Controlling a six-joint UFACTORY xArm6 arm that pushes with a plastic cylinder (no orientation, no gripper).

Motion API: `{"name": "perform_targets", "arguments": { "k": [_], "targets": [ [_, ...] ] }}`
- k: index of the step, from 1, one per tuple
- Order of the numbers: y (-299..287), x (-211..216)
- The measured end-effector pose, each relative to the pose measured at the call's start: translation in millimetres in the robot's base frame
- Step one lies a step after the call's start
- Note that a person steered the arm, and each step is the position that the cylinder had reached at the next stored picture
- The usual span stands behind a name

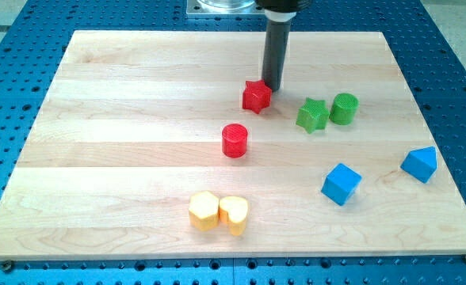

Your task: Place the red blocks vertically to each other

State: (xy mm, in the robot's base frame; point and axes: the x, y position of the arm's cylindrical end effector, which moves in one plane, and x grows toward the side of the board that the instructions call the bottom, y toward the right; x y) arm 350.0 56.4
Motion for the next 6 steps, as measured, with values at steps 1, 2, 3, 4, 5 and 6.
{"name": "perform_targets", "arguments": {
  "k": [1, 2, 3, 4, 5, 6],
  "targets": [
    [-7.0, 11.4],
    [-7.0, 11.4],
    [-9.4, 10.6],
    [-30.3, 10.6],
    [-45.8, 10.6],
    [-43.9, 10.6]
  ]
}}
